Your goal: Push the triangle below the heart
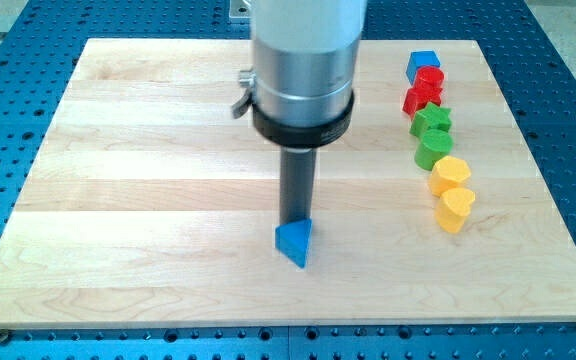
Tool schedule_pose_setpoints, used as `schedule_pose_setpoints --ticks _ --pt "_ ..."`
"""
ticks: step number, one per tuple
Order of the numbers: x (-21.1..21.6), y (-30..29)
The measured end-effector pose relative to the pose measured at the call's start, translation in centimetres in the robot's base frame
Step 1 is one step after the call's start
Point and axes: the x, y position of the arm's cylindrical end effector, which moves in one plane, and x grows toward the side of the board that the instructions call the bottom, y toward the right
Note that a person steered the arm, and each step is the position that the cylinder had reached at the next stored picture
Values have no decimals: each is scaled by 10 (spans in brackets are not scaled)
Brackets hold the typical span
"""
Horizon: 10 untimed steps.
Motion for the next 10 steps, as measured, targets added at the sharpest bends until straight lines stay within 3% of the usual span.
schedule_pose_setpoints --ticks 1,2,4,7,8,10 --pt "-2 -41" --pt "36 -51" --pt "11 0" --pt "20 92" --pt "52 79" --pt "24 84"
